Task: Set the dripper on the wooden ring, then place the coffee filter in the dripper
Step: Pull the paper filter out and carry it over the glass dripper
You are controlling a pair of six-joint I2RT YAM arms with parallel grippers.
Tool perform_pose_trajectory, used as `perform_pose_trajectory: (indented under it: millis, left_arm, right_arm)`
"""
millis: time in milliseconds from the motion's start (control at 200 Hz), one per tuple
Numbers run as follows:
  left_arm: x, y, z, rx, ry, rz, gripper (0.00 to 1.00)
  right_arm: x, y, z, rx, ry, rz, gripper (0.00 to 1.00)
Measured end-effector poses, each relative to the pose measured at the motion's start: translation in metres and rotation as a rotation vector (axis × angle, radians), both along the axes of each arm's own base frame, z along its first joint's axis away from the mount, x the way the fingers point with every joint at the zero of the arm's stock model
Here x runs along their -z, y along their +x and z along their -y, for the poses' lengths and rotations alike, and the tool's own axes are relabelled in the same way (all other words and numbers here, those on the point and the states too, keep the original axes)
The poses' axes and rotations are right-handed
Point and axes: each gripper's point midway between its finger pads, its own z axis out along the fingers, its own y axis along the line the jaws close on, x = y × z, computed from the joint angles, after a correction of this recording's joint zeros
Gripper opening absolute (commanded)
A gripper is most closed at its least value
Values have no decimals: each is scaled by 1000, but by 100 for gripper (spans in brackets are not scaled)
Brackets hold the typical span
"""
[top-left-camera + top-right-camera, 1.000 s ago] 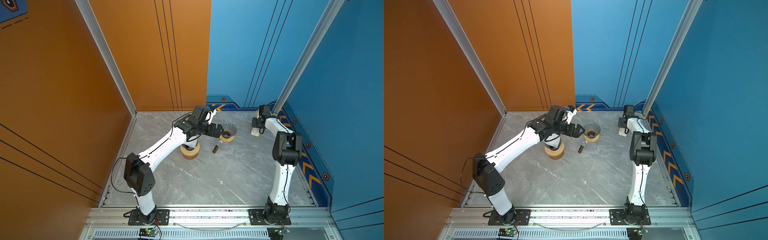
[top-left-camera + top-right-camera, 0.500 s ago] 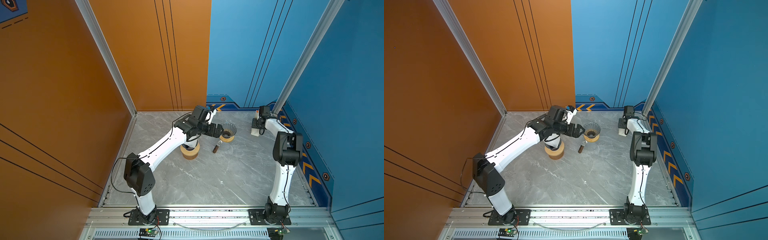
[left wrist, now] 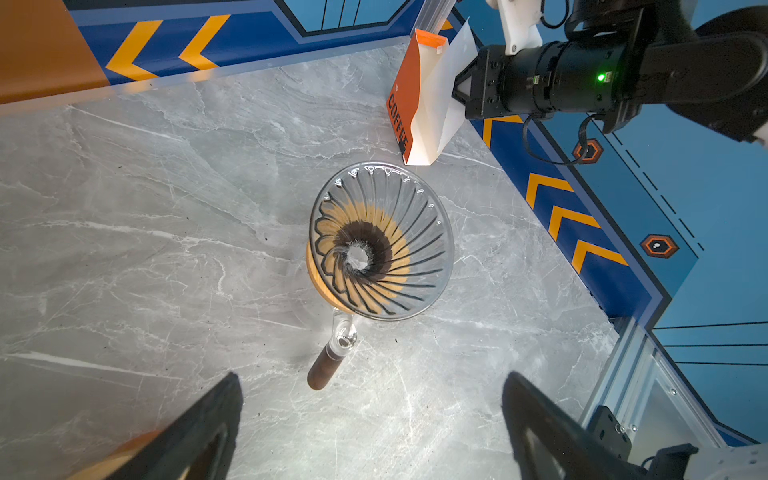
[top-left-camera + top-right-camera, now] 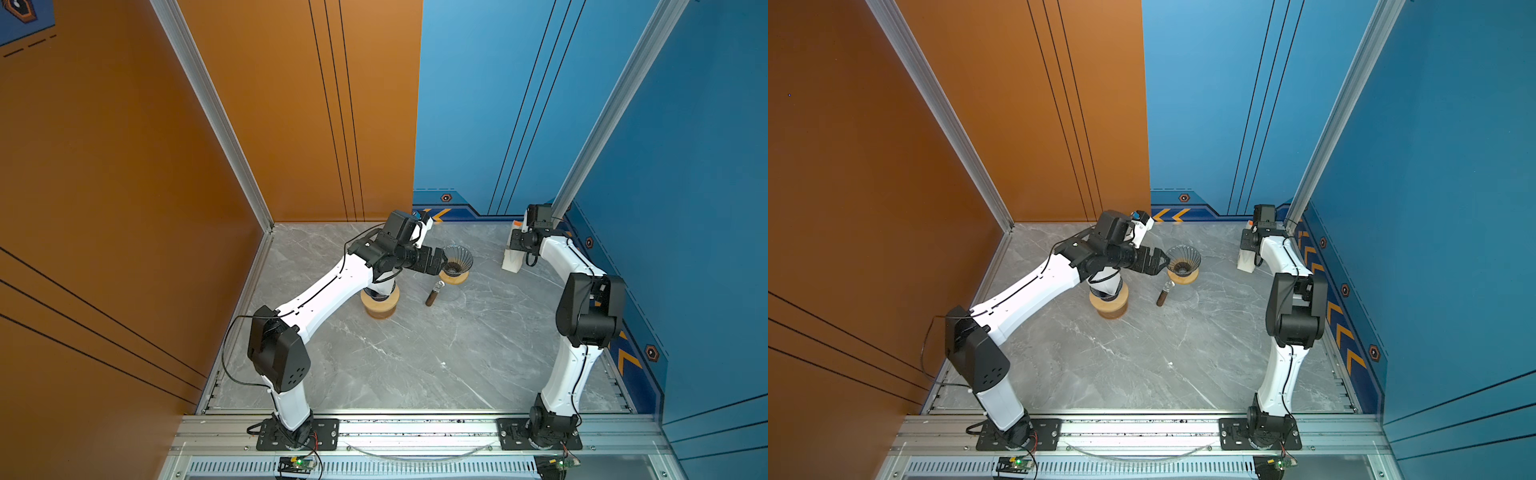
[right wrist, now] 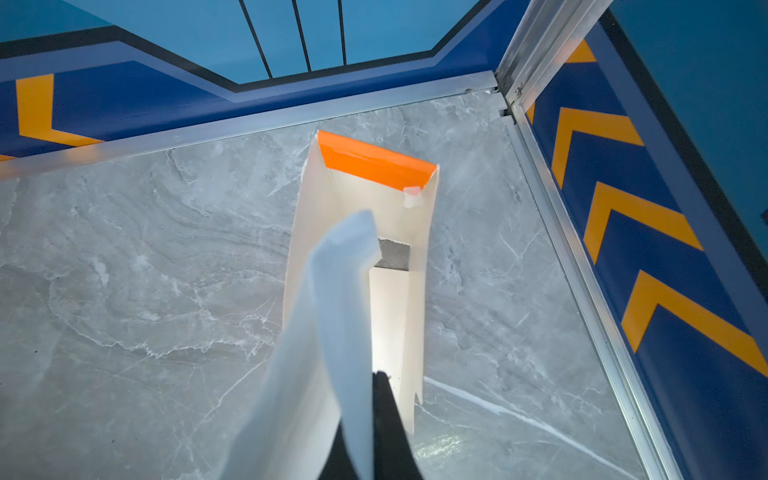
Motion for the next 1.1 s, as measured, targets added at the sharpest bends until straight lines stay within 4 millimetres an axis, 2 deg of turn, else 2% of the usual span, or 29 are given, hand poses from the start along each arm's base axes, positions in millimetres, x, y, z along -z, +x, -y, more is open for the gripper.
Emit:
perform_pose_trajectory:
  millis: [250, 446, 646, 856, 1101]
  left_arm:
    - [-11, 1, 1, 3, -13, 13, 98]
    - [-33, 3, 5, 9, -46, 48, 98]
    - [-34, 5, 8, 17, -47, 42, 98]
    - [-27, 6, 11, 24, -34, 15, 98]
    - [-29, 4, 11, 33, -39, 8, 98]
  right_arm:
    - [-5, -20, -8, -4, 46, -36, 0]
    - [-38, -48, -25, -27, 113, -28, 0]
    - [-77, -78, -53, -75, 204, -14, 0]
    - [-97, -106, -80, -130, 330, -39, 0]
    - [-125, -132, -121, -223, 448, -87, 0]
